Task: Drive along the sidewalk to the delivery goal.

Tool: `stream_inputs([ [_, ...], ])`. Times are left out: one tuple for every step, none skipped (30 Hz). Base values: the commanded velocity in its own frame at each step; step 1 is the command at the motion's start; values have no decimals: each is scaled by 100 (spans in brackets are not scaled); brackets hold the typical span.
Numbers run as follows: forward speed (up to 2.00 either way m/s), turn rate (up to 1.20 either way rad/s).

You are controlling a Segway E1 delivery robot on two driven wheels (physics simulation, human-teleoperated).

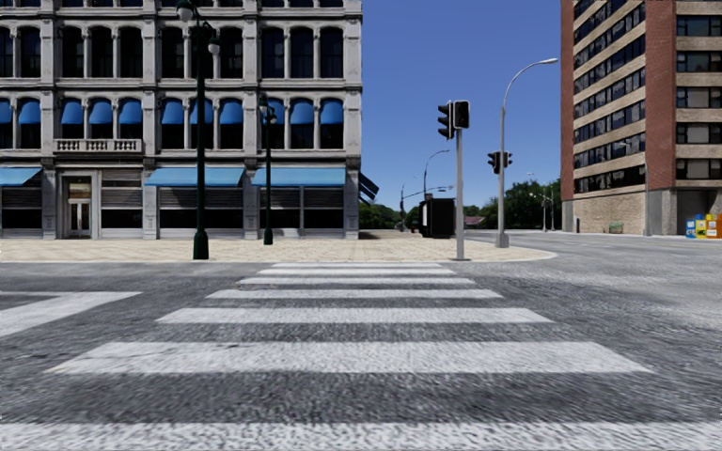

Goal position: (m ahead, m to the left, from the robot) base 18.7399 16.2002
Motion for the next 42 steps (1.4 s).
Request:
stream_inputs([
  [198,0],
  [198,0],
  [198,0],
  [198,0],
  [198,0],
  [198,0],
  [198,0],
  [198,0],
  [198,0],
  [198,0],
  [198,0],
  [198,0],
  [198,0],
  [198,0],
  [198,3],
  [198,7],
  [198,7],
  [198,9],
  [198,11],
  [198,11],
  [198,11],
  [198,11],
  [198,12],
  [198,12],
  [198,12],
  [198,11],
  [198,6],
  [198,6],
  [198,0],
  [198,0],
  [198,0],
  [198,0],
  [198,0],
  [198,0],
  [198,0],
  [198,0],
  [198,0],
  [198,0],
  [198,0],
  [198,0],
  [198,0],
  [198,0],
])
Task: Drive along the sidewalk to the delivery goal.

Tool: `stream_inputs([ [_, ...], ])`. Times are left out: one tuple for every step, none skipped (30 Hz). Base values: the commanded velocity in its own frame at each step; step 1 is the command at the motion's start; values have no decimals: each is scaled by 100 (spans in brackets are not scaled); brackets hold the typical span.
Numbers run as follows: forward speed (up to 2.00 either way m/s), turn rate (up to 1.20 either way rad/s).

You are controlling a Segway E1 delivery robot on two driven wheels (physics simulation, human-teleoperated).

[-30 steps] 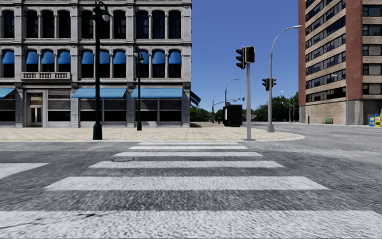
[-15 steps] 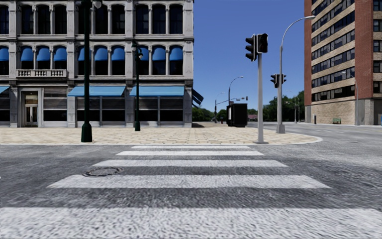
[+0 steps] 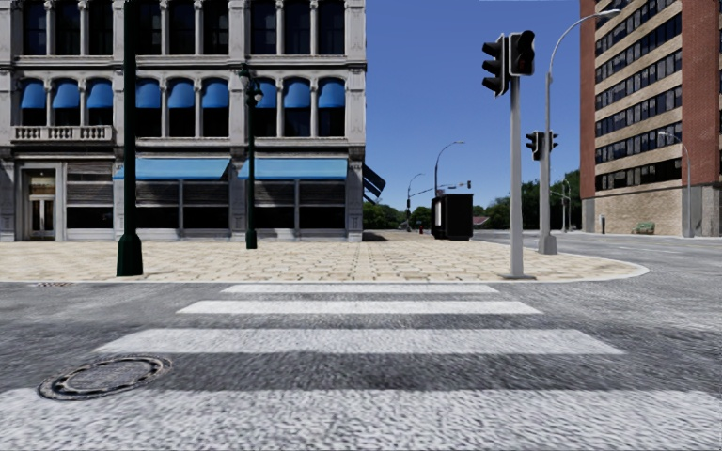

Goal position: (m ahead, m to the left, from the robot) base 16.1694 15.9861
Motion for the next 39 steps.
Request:
stream_inputs([
  [198,0],
  [198,0],
  [198,0],
  [198,0],
  [198,0],
  [198,0],
  [198,0],
  [198,0],
  [198,0],
  [198,0],
  [200,0],
  [200,0],
  [200,0],
  [200,0],
  [200,0],
  [200,0],
  [200,0],
  [200,0],
  [200,0],
  [200,0],
  [200,0],
  [200,0],
  [200,0],
  [200,0],
  [200,0],
  [200,0],
  [200,0],
  [200,0],
  [200,0],
  [200,0],
  [200,0],
  [200,0],
  [200,0],
  [200,0],
  [200,0],
  [200,0],
  [200,0],
  [200,0],
  [200,0],
])
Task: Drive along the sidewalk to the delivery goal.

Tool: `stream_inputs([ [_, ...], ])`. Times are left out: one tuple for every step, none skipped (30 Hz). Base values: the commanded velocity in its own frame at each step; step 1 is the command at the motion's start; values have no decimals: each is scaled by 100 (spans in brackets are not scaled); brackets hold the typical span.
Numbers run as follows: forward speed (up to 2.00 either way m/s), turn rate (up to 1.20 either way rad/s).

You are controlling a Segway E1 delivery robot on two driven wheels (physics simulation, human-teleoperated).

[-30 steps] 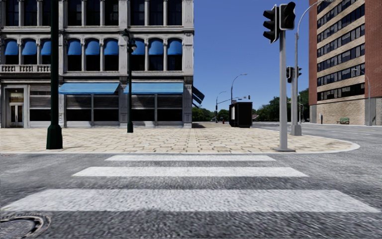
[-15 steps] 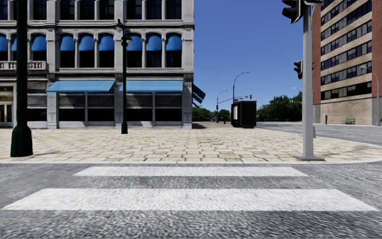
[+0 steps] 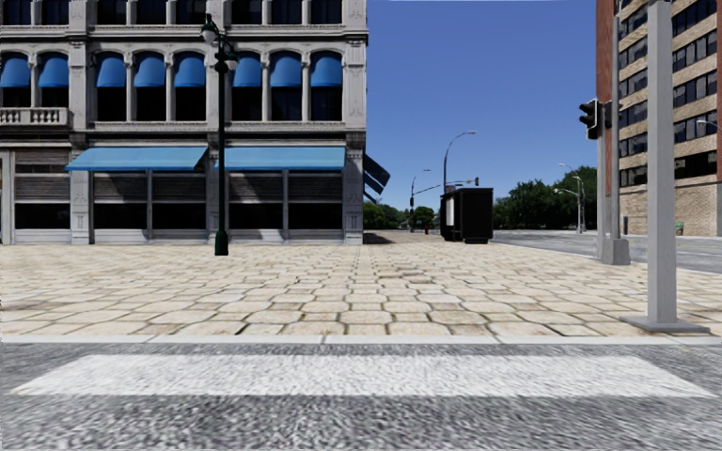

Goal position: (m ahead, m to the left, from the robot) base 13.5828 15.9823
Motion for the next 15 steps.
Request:
stream_inputs([
  [200,0],
  [200,0],
  [200,8],
  [200,16],
  [200,16],
  [200,27],
  [200,36],
  [200,46],
  [200,46],
  [200,51],
  [200,54],
  [200,54],
  [200,54],
  [200,54],
  [200,54],
])
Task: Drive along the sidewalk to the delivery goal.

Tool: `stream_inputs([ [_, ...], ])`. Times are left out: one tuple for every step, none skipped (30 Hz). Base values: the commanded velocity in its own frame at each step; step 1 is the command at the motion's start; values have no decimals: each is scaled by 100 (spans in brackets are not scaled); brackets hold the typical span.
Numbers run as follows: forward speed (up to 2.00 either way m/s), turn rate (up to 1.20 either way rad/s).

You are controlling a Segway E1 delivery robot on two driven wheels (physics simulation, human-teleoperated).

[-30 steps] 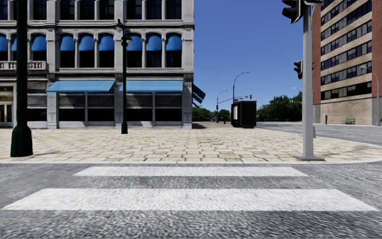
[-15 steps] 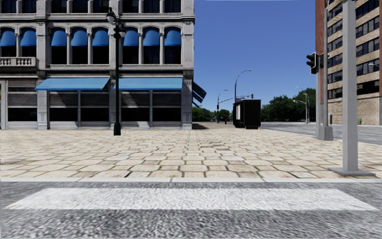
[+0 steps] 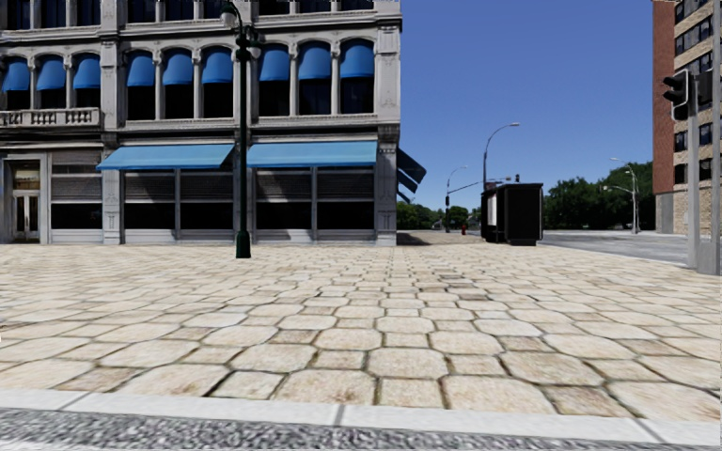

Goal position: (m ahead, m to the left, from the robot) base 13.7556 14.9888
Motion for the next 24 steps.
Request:
stream_inputs([
  [200,55],
  [200,55],
  [200,56],
  [200,57],
  [200,57],
  [200,57],
  [200,57],
  [200,57],
  [200,57],
  [200,57],
  [200,57],
  [200,57],
  [200,57],
  [200,57],
  [200,57],
  [200,57],
  [200,57],
  [200,57],
  [200,57],
  [200,57],
  [200,57],
  [200,57],
  [200,57],
  [200,57],
])
